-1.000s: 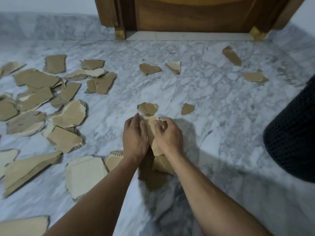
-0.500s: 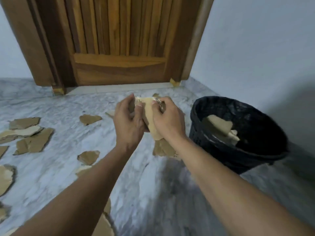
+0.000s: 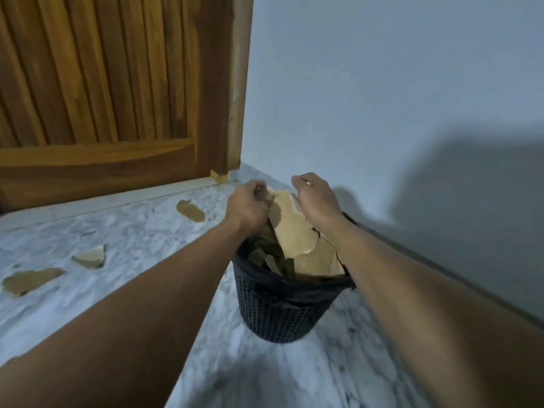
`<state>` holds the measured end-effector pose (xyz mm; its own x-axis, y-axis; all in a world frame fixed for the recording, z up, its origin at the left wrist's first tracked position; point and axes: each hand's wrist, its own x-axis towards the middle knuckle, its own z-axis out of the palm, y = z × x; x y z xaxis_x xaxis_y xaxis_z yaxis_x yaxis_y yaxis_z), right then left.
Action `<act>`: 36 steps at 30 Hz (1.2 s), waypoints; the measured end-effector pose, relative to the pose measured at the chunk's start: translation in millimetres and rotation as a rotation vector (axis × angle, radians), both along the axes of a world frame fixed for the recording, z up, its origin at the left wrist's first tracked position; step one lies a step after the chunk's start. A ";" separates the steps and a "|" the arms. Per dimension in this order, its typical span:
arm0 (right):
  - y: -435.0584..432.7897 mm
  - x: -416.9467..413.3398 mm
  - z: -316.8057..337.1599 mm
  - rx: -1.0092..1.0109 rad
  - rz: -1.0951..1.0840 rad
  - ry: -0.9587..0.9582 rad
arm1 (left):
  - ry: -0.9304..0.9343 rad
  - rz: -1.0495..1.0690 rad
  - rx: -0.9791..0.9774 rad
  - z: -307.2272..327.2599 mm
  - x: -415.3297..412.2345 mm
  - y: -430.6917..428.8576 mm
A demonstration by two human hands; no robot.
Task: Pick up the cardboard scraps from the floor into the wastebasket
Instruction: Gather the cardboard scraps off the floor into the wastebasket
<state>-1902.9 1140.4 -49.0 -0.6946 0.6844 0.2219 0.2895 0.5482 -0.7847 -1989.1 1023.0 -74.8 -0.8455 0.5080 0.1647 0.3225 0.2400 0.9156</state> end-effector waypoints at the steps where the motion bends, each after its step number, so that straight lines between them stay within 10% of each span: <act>1: 3.4 4.2 -3.5 -0.037 0.002 -0.021 | 0.025 -0.020 -0.039 -4.6 0.7 -1.3; 11: -63.5 -2.5 -27.5 0.131 0.136 -0.080 | 0.256 0.271 -0.133 -92.3 25.0 -142.4; 18: -173.7 -55.9 -78.8 0.320 0.279 0.017 | 0.166 0.432 -0.500 -194.3 64.1 -294.1; 24: -253.1 -91.0 -175.3 0.196 0.563 -0.338 | 0.076 0.328 -1.012 -269.2 98.6 -363.4; 30: -287.6 -131.9 -277.3 0.207 0.740 -0.706 | 0.132 0.382 -0.988 -289.4 37.9 -373.7; 36: -280.8 -198.6 -324.5 0.515 0.578 -0.619 | 0.212 0.293 -0.985 -293.2 -70.7 -364.1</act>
<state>-2101.5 859.6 -373.5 -0.9851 0.1258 -0.1174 0.1486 0.9659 -0.2119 -2059.8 658.8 -368.0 -0.9592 0.2781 -0.0516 0.2623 0.9429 0.2051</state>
